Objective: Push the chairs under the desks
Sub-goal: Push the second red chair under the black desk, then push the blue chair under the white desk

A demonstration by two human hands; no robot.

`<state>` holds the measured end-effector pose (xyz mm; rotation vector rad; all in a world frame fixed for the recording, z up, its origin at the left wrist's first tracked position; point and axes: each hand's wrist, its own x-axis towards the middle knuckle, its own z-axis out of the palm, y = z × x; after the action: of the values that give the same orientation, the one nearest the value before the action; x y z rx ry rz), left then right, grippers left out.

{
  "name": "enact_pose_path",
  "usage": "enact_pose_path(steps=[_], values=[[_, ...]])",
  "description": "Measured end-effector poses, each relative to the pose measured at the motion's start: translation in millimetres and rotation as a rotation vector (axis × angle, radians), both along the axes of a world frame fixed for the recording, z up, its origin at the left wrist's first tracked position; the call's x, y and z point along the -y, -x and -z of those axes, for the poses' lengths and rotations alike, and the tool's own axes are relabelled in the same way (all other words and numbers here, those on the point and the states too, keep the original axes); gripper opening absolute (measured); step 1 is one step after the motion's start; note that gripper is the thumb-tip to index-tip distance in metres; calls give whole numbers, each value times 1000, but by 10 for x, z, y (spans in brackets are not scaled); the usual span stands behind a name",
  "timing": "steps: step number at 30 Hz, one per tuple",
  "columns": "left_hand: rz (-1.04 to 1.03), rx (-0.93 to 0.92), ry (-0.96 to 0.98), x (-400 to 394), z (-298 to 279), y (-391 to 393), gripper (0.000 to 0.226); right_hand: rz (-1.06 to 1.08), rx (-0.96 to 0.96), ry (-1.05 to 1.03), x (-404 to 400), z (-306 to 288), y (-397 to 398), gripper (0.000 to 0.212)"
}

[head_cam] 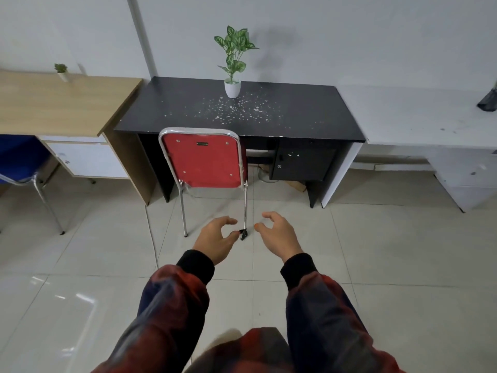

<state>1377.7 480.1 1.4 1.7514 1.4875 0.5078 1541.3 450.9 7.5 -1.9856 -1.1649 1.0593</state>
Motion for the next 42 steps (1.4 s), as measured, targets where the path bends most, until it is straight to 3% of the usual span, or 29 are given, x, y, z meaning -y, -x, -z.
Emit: enact_pose_path(steps=[17,30,42], values=[[101,47,10,770,-198,522,31,33,45,48,900,-67,683,47],[231,109,64,1625,-114,603,32,200,79,40,1970,-23,777,44],[204,127,40,2237,-205,607,30,156,73,0,2619,-88,702,43]])
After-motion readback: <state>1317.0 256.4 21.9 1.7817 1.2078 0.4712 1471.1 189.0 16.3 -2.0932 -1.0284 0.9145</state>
